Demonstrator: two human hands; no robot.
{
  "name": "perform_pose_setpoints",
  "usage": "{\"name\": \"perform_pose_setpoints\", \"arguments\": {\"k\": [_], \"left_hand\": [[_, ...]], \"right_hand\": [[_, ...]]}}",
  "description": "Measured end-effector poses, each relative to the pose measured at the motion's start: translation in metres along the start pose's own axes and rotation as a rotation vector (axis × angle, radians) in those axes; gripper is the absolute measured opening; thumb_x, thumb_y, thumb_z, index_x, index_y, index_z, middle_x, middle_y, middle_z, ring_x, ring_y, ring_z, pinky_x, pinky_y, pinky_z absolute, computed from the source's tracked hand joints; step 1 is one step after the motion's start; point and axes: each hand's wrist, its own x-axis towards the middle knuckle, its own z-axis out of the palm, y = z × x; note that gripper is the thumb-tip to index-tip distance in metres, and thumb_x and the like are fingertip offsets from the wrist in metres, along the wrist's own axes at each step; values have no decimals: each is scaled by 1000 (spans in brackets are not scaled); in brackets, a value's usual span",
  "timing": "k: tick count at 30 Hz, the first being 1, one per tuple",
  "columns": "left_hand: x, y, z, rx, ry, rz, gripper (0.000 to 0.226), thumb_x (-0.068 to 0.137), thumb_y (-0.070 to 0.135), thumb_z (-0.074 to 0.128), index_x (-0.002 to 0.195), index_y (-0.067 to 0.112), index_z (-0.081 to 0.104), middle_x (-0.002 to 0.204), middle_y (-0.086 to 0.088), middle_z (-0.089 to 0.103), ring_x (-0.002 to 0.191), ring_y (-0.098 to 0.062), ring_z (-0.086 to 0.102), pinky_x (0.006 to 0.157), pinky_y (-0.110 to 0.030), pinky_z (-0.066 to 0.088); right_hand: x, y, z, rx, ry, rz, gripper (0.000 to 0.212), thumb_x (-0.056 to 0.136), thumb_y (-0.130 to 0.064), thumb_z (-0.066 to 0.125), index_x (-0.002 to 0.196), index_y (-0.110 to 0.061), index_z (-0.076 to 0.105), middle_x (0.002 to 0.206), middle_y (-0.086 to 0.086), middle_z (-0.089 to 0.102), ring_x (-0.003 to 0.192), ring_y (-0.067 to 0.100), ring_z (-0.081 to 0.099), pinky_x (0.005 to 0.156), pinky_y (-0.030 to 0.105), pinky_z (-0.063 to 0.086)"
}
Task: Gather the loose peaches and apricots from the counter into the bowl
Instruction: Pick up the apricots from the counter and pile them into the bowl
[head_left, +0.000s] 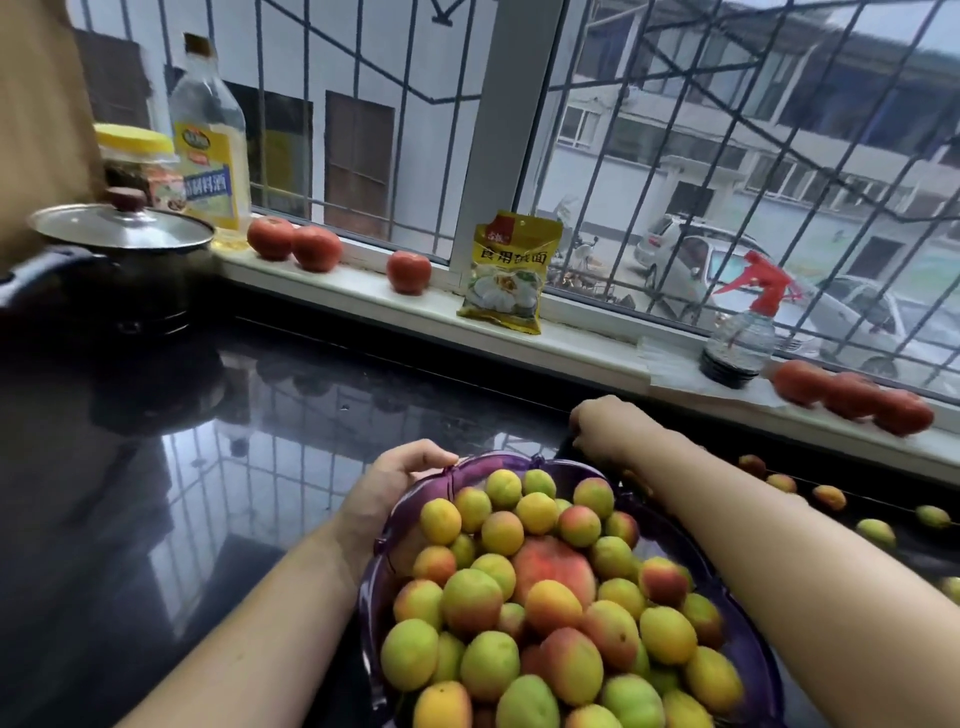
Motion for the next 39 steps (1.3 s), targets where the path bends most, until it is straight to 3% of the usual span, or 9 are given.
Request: {"name": "perform_pose_setpoints", "arguments": {"k": [5,10,13,16,19,21,25,32,39], "left_hand": [[-5,1,5,10,29,23,38,90,23,46,80,-1,73,72,-16,72,64,-29,71,65,-34,62],[-5,0,13,30,61,114,56,96,13,41,49,4,70,53,-12,65,44,-21,65,44,-24,55],[-3,-1,11,45,109,88,40,89,21,50,61,2,72,59,-13,67,51,-25,67,51,-27,59],[-3,-3,7,67,137,52,32,84,27,54,79,0,71,68,-15,70,61,-29,69,60,-32,62],[-1,-4,6,67,130,51,29,81,26,56,75,1,70,66,-14,69,58,-27,69,58,-30,61],[-1,-3,5,77,140,57,28,79,26,58,76,1,71,68,-14,69,61,-27,69,61,-31,61],[-2,-4,1,70,109,22,47,82,30,60,118,1,66,103,-21,66,93,-35,65,89,-42,57],[-4,-7,2,80,18,10,42,92,27,47,96,-1,78,86,-19,76,77,-33,74,73,-39,64],[-5,-8,-1,80,2,8,40,91,29,50,104,-1,73,91,-20,75,85,-35,72,85,-42,60]], "right_hand": [[-62,9,-58,833,231,-84,28,93,-17,70,121,-22,70,115,4,71,94,14,65,76,22,47],[-163,11,-73,1294,71,-405,37,82,-23,78,118,-22,70,112,4,74,103,23,74,92,39,56],[-172,-2,-65,1117,29,-455,20,89,-19,75,107,-26,73,97,1,74,86,14,71,78,36,58],[-171,-11,-59,879,14,-480,18,95,-27,69,108,-39,73,92,7,70,80,18,64,78,47,55],[-177,-18,-56,763,-29,-491,20,97,-43,63,117,-43,66,93,-12,71,83,3,66,72,26,53],[-178,-25,-54,683,30,-466,18,94,-47,65,111,-43,61,90,-14,68,80,-1,64,69,19,47],[-178,-36,-50,529,81,-514,18,89,-45,73,102,-45,60,94,-22,60,88,-6,58,74,15,45],[-178,-28,-53,685,-8,-545,32,92,-29,71,119,-46,65,113,-22,62,102,2,62,93,32,54],[-177,-32,-49,695,-63,-580,30,95,-28,70,117,-49,69,103,-24,69,98,-3,63,91,30,54]]}}
